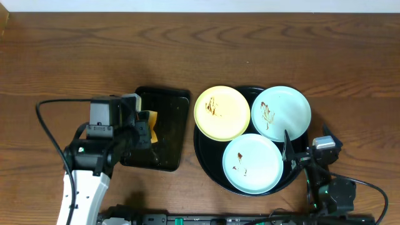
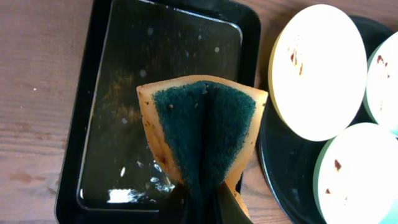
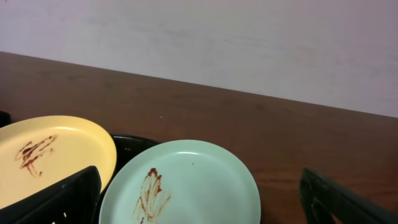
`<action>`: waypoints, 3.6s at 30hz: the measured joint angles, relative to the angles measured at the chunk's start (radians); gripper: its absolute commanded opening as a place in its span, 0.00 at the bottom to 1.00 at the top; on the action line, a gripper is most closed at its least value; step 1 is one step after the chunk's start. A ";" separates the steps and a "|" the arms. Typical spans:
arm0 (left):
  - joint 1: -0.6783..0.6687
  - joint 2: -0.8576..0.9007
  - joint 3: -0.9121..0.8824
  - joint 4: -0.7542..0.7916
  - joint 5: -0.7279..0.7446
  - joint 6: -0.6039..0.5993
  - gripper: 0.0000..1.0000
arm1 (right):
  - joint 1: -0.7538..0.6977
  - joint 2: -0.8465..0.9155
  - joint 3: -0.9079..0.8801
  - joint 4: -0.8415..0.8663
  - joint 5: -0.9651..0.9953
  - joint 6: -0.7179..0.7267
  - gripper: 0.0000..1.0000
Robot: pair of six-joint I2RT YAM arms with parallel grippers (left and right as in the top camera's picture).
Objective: Clean dirty plates on tray and stack at the side
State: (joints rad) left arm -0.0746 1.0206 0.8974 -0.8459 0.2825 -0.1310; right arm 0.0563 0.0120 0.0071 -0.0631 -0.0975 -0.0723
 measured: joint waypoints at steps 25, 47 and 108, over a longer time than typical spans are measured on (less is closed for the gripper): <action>-0.085 0.223 0.000 0.053 -0.035 0.000 0.07 | -0.001 0.734 0.888 -1.178 -0.090 0.430 0.99; -0.384 0.223 0.000 0.141 -0.035 -0.054 0.08 | 0.080 1.253 0.811 -1.072 -0.112 0.463 0.99; -0.793 0.430 0.000 0.427 0.038 -0.318 0.07 | 0.087 1.250 0.422 -0.509 -0.341 0.690 0.01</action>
State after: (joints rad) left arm -0.8680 1.4506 0.8970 -0.4187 0.3202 -0.4488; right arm 0.1436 1.2621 0.4290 -0.5716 -0.4381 0.6182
